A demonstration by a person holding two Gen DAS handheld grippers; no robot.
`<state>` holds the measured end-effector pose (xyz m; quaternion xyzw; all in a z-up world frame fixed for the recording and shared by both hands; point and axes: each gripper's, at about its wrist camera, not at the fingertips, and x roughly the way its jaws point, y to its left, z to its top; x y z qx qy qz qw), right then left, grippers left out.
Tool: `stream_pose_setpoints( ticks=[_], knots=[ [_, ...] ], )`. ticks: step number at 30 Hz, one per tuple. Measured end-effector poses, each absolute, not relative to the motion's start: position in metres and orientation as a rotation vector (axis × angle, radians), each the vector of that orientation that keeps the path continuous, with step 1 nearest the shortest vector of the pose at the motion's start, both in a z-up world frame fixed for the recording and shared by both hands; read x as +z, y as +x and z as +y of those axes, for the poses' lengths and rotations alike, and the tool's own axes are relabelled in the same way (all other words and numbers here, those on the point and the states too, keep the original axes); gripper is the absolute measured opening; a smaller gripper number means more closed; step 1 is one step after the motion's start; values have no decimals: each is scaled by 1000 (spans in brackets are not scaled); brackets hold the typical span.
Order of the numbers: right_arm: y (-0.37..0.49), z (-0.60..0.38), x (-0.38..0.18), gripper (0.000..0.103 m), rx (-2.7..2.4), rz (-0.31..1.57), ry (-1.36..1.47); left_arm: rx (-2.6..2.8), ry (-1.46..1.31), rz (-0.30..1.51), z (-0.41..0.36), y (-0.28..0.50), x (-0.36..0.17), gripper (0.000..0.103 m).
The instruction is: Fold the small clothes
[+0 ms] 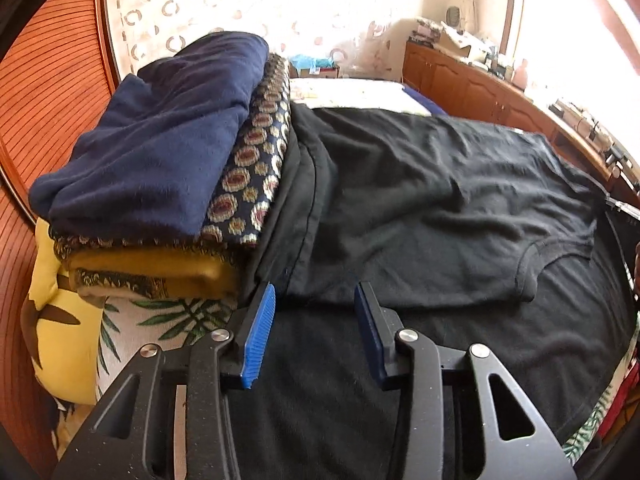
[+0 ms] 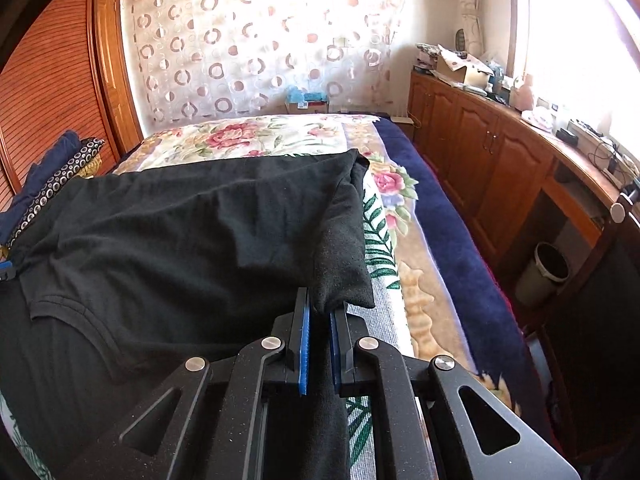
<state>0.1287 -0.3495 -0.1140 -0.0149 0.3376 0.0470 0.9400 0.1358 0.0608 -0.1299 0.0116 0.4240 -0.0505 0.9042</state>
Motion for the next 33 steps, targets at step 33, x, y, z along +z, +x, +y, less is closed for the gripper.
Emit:
stream_pose_setpoints(
  ticks=[33],
  knots=[
    [117, -349, -78, 7, 185, 589, -38, -153, -67, 637, 54, 126, -62, 8]
  ],
)
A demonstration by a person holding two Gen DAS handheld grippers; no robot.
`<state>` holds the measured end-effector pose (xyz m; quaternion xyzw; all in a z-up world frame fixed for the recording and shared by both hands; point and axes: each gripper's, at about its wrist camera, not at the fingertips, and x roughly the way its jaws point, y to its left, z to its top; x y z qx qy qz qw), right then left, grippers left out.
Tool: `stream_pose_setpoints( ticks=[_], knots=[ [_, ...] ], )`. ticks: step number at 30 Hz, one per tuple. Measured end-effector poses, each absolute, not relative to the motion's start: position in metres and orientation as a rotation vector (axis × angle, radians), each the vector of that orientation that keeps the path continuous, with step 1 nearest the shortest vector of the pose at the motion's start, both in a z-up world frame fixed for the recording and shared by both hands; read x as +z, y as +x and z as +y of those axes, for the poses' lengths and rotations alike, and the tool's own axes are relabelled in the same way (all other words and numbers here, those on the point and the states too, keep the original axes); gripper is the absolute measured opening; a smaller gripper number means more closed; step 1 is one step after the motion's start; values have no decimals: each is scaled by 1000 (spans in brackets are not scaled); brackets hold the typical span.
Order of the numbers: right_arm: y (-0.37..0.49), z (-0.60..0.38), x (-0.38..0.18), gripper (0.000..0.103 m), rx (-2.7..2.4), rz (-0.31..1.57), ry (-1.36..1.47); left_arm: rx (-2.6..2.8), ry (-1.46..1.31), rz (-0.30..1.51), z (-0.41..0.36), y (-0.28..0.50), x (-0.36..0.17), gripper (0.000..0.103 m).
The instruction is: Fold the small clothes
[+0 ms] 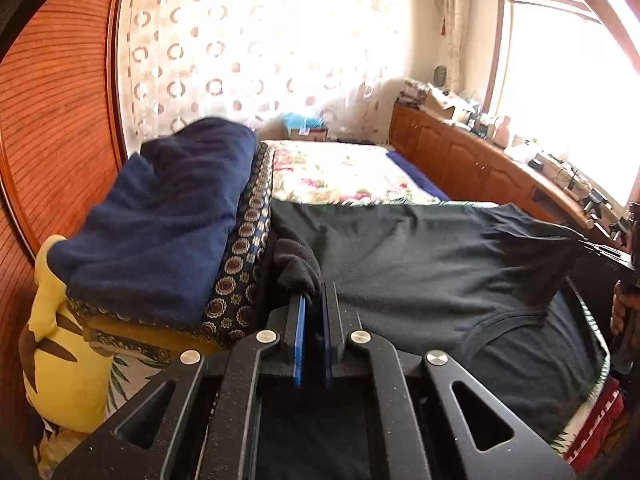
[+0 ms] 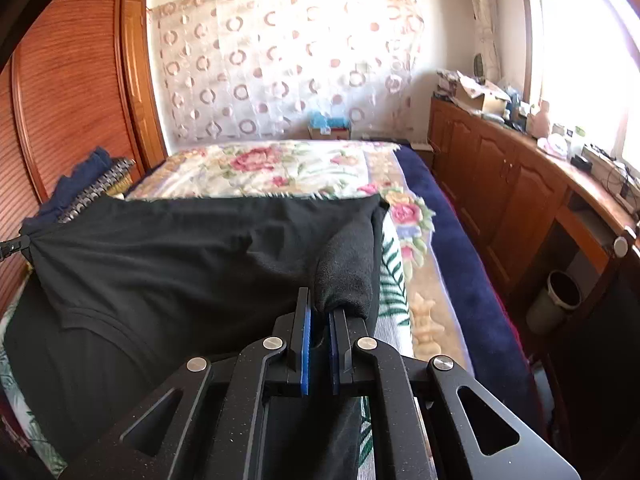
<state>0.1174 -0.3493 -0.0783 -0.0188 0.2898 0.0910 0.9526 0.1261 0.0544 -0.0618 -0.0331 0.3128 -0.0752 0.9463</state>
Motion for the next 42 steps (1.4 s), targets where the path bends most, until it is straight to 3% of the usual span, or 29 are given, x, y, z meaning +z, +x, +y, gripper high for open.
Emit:
stream_pose_setpoints(
  ticks=[21, 32, 42],
  knots=[
    [24, -374, -48, 7, 254, 611, -63, -135, -121, 602, 89, 36, -47, 8],
    [25, -376, -97, 7, 242, 764, -46, -71, -96, 714, 92, 19, -104, 8],
    [25, -367, -87, 7, 226, 777, -85, -59, -66, 738, 82, 17, -113, 8]
  ],
)
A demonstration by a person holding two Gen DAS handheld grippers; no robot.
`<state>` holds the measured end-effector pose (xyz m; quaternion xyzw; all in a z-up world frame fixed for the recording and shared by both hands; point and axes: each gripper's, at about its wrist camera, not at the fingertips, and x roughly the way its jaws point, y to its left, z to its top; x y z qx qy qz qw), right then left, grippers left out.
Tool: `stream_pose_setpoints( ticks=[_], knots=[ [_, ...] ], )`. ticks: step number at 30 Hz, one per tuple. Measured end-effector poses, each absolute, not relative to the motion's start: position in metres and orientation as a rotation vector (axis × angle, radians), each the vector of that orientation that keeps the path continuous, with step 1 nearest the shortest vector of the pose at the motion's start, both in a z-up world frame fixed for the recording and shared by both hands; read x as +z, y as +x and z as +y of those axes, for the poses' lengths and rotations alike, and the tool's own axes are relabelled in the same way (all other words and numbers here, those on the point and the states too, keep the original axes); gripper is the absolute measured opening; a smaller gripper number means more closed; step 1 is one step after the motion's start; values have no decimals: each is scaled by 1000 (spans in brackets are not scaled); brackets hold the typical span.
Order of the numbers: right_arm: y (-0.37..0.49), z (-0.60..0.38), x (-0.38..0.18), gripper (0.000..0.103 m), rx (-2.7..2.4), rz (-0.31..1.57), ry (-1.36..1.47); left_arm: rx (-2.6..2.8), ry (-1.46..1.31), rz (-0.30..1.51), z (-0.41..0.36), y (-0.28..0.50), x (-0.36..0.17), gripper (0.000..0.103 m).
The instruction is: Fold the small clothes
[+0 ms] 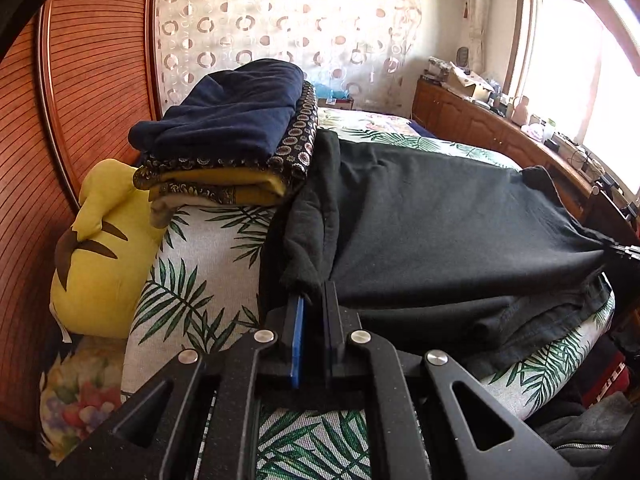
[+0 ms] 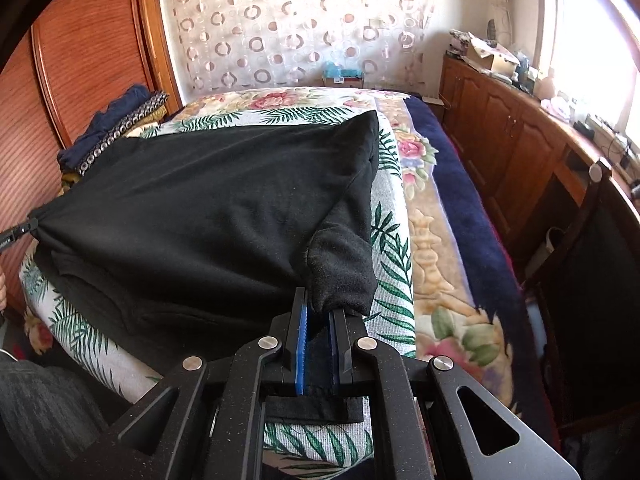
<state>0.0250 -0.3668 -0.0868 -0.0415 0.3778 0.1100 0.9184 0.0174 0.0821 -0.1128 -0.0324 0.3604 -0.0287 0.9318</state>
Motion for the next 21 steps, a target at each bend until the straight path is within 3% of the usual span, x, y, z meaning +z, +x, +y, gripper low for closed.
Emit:
stream_pose_setpoints(
  ticks=[4, 8, 15, 16, 18, 21],
  knots=[
    [12, -359, -80, 16, 225, 744, -123, -56, -52, 743, 78, 17, -114, 8],
    [9, -353, -71, 40, 217, 719, -128, -56, -49, 749, 79, 17, -114, 8],
    [11, -338, -68, 49, 251, 699, -141, -39, -63, 737, 82, 12, -108, 12],
    [11, -335, -68, 50, 255, 700, -148, -43, -68, 733, 84, 11, -106, 15],
    [11, -332, -66, 51, 252, 697, -161, -41, -76, 726, 87, 9, -105, 35],
    [10, -333, -64, 54, 233, 688, -178, -45, -98, 726, 93, 10, -106, 49]
  ],
)
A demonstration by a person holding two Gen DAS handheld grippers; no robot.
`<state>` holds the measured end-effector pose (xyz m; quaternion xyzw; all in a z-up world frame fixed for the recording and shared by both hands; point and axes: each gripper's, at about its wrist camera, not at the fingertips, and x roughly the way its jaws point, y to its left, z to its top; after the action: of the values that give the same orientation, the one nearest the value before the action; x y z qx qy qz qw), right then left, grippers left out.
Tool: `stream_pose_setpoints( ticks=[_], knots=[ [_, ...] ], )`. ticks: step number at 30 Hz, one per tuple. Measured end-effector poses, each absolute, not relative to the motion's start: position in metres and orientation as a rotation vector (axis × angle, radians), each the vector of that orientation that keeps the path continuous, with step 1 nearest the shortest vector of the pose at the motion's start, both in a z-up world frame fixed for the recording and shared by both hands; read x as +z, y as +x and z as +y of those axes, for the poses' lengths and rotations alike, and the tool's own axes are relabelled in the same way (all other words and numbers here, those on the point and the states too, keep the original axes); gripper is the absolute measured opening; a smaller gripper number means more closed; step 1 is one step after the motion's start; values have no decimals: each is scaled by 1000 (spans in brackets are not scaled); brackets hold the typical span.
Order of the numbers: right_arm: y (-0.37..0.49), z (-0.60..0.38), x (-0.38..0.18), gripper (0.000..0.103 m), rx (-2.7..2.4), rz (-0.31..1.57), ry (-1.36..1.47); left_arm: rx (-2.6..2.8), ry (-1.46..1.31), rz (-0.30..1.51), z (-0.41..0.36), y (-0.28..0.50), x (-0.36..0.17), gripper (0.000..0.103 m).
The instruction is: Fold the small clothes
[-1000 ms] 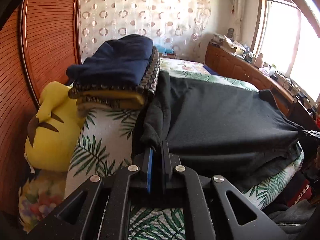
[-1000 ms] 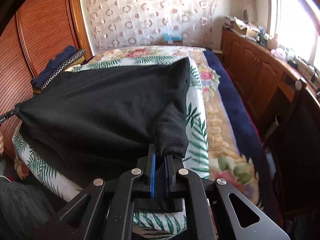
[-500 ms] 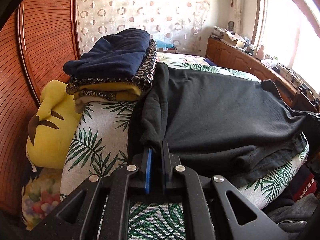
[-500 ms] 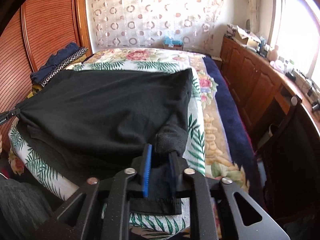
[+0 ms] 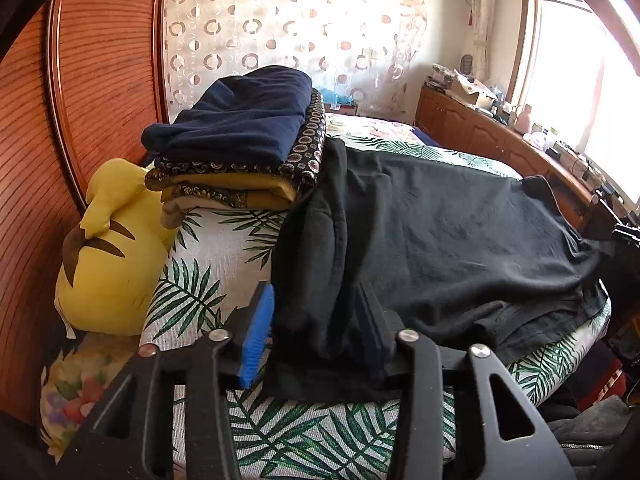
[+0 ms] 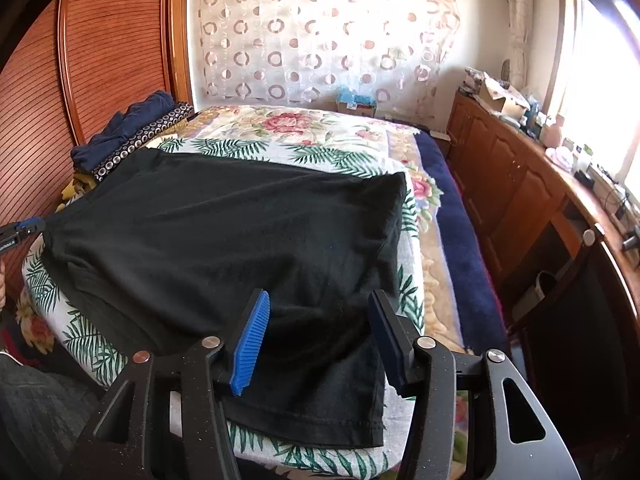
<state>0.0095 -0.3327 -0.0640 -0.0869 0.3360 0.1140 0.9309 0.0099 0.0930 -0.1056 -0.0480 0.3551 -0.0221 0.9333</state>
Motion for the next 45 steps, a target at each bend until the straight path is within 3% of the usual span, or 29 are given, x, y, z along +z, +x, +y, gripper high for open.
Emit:
stream_pose_setpoints(
  ticks=[3, 12, 32, 34, 38, 40, 44, 45],
  knots=[
    [4, -334, -61, 54, 197, 691, -190, -24, -110, 739, 97, 13, -110, 62],
    [6, -331, -67, 55, 197, 665, -154, 5, -127, 782, 103, 24, -129, 62],
    [58, -263, -148, 55, 322, 750, -106, -8, -159, 810, 108, 28, -146, 62],
    [59, -264, -148, 55, 316, 747, -93, -33, -196, 805, 109, 27, -146, 58],
    [58, -264, -148, 55, 313, 748, -90, -46, -201, 808, 106, 29, -146, 37],
    [55, -265, -150, 55, 312, 746, -98, -53, -193, 809, 103, 30, -146, 33],
    [50, -264, -148, 55, 314, 742, -102, -99, -206, 805, 100, 30, -145, 9],
    [50, -265, -149, 55, 316, 741, -101, -112, -210, 795, 99, 29, -142, 9]
  ],
)
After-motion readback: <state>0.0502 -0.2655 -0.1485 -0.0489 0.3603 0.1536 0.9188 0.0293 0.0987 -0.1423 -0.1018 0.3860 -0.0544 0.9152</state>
